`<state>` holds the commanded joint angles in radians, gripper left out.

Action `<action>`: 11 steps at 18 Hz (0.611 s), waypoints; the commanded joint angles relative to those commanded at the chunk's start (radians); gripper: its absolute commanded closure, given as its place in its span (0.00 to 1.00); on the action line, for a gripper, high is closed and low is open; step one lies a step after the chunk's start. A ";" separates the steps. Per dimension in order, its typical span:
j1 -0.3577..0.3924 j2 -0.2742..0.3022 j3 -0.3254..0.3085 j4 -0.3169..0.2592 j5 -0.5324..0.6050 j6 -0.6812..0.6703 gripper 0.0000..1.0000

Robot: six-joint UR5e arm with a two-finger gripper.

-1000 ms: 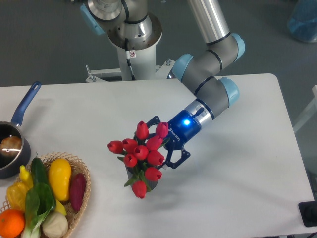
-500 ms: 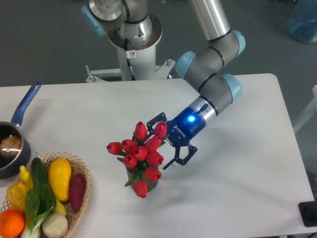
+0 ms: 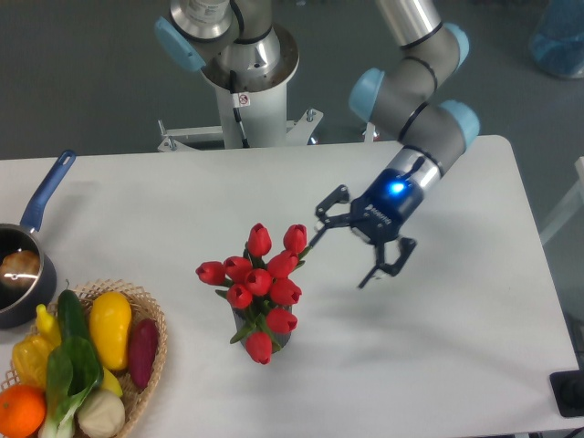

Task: Insert the flowers into the vase
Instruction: 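Open the gripper and lift it away from the tulips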

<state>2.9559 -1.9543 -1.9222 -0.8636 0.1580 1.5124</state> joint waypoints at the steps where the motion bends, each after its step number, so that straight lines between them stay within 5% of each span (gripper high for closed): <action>1: 0.014 -0.002 0.009 0.000 0.000 0.000 0.00; 3: 0.043 -0.008 0.031 0.000 0.012 0.000 0.00; 11: 0.069 -0.029 0.143 0.000 0.438 0.002 0.00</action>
<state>3.0250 -1.9834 -1.7796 -0.8636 0.5963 1.5140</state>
